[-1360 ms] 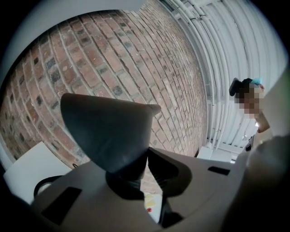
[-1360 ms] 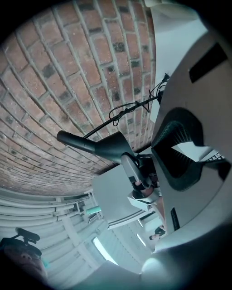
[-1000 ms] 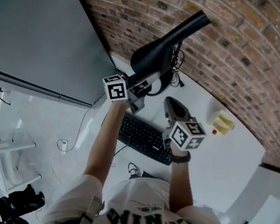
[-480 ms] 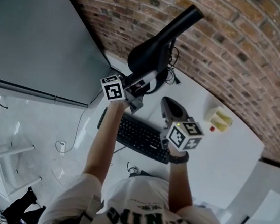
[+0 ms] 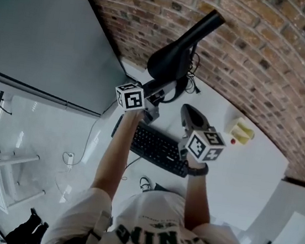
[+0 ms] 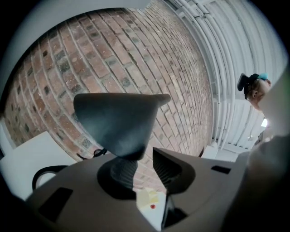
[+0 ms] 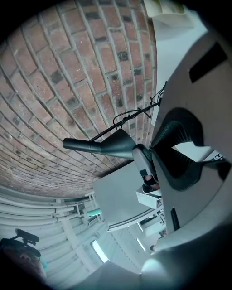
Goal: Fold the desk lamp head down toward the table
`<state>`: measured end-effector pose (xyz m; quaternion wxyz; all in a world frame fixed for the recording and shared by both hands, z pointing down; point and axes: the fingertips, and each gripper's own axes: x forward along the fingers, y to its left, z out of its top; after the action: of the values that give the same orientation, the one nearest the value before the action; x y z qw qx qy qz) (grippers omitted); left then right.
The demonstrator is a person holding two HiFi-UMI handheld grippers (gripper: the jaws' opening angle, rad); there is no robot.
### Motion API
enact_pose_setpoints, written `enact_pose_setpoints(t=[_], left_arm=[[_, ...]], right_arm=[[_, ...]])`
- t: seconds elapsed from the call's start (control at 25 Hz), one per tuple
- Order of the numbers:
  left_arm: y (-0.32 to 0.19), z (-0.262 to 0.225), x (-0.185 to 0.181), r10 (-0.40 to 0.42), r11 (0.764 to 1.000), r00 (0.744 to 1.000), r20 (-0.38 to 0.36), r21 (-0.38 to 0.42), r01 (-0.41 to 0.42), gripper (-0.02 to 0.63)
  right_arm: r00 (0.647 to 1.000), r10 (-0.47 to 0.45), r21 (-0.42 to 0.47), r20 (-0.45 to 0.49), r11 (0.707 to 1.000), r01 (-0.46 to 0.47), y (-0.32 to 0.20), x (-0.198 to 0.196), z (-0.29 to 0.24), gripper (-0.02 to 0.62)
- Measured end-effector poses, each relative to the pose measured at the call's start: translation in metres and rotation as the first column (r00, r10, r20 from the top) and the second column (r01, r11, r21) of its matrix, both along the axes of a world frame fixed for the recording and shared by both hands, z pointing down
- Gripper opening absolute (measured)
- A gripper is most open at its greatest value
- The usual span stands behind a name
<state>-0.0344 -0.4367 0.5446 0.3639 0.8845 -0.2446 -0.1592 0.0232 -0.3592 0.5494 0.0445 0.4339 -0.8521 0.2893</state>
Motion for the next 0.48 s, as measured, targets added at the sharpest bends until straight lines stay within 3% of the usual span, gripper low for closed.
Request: enact_pose_setpoints(t=[0.2,0.32,0.48], left_arm=[[0.020,0.016,-0.005,-0.011,0.999,0.989,0.151,-0.028,0.015,0.101],[0.036,0.018,-0.013,-0.040,0.998,0.979,0.202,-0.036,0.048,0.101],[0.059,0.006,-0.025,-0.100,0.995,0.953,0.287,0.004,0.103,0.101]], right_arm=[[1.000,0.021,0.038,-0.012,0.999,-0.021,0.013,0.001,-0.010,-0.006],[1.000,0.014,0.052,-0.016,0.999,-0.014,0.025,-0.003,-0.020,-0.006],[0.999,-0.004,0.077,-0.033,0.997,0.006,0.042,-0.007,-0.025,-0.006]])
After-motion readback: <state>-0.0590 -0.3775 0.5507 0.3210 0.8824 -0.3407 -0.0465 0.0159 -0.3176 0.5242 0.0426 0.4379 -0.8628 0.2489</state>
